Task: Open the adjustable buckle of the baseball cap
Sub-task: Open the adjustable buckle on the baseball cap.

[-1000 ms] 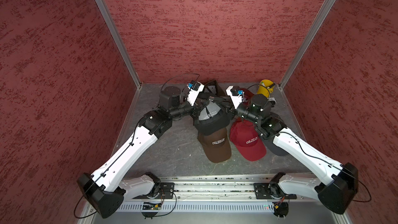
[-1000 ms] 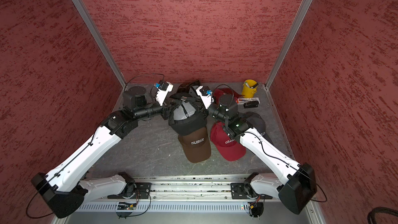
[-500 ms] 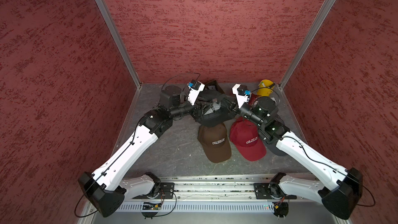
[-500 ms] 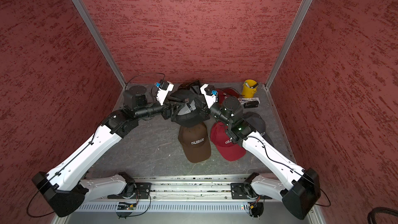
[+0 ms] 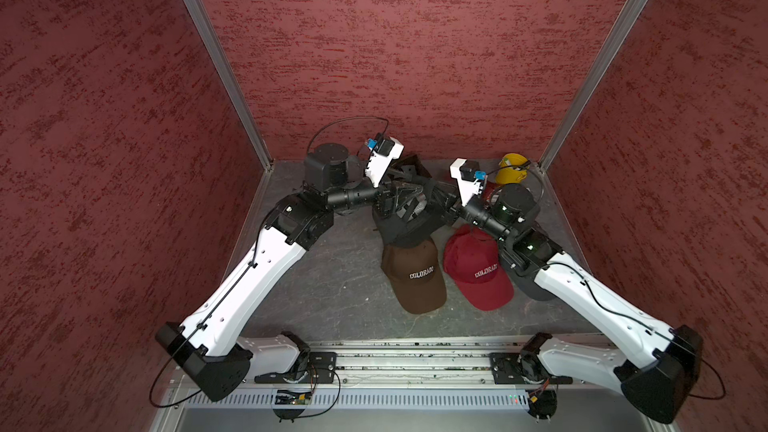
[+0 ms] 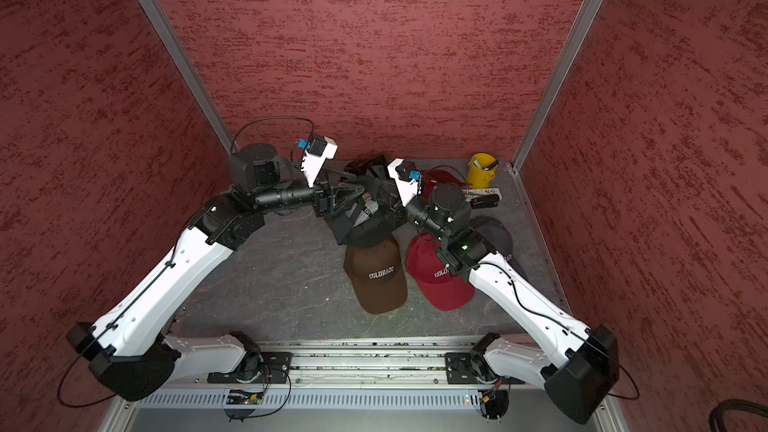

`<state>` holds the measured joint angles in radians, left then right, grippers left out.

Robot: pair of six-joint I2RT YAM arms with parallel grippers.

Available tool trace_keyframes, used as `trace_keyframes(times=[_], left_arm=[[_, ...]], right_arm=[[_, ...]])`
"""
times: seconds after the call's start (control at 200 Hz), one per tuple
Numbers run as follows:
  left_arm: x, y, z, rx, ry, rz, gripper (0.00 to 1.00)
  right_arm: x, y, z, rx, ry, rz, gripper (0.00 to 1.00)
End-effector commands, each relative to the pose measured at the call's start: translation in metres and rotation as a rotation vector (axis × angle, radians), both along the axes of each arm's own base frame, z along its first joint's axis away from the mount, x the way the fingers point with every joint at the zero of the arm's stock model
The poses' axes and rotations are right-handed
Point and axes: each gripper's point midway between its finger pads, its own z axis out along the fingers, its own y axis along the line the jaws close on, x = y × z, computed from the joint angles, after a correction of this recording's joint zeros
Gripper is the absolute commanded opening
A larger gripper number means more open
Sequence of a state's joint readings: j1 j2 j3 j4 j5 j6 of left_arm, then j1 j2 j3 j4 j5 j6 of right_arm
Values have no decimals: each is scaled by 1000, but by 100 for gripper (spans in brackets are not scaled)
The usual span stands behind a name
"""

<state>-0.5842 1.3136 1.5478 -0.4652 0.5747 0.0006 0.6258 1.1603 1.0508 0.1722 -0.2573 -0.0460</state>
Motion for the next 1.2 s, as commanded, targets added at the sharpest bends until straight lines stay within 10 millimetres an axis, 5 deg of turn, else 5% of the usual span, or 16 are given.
trace_keyframes(times=[0.0, 0.265, 0.746, 1.197], left_arm=[[4, -12, -1, 18, -6, -22, 50], [8, -35, -7, 15, -16, -82, 49], [-5, -36, -12, -11, -40, -162, 0], [-34, -15, -10, 3, -47, -182, 0]], right_arm=[[-3, -2, 19, 16, -39, -13, 0], [-5, 5, 16, 8, -27, 5, 0], [5, 5, 11, 5, 2, -31, 0], [25, -2, 11, 30, 88, -125, 0]])
